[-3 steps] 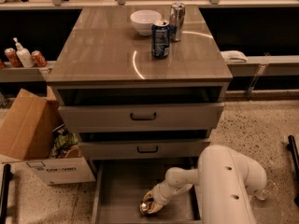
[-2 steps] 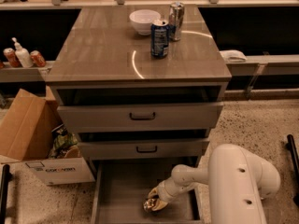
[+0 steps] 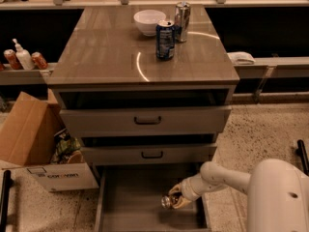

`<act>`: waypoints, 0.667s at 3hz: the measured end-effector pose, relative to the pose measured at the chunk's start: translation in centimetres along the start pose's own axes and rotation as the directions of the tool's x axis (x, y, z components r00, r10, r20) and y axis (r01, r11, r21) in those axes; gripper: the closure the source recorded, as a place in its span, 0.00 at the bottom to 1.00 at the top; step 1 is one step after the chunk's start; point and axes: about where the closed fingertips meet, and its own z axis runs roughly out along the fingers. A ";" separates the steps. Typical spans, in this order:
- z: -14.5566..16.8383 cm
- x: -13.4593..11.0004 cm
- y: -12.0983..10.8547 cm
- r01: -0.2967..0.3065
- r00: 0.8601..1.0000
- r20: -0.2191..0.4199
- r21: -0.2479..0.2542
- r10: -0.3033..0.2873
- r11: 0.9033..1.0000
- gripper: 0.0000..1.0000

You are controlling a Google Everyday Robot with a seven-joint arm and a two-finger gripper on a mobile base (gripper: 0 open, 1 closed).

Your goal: Pick orange can from bottom drawer and place on counter

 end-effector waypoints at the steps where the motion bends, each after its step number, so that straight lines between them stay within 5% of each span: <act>1: -3.9 1.2 -0.3 0.022 1.000 -0.018 0.039 -0.021 0.999 1.00; 2: -3.9 1.2 -0.3 0.022 1.000 -0.018 0.039 -0.021 0.999 1.00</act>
Offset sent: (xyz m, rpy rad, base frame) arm 0.0071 -0.0263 0.0194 -0.0036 -0.0379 -0.0067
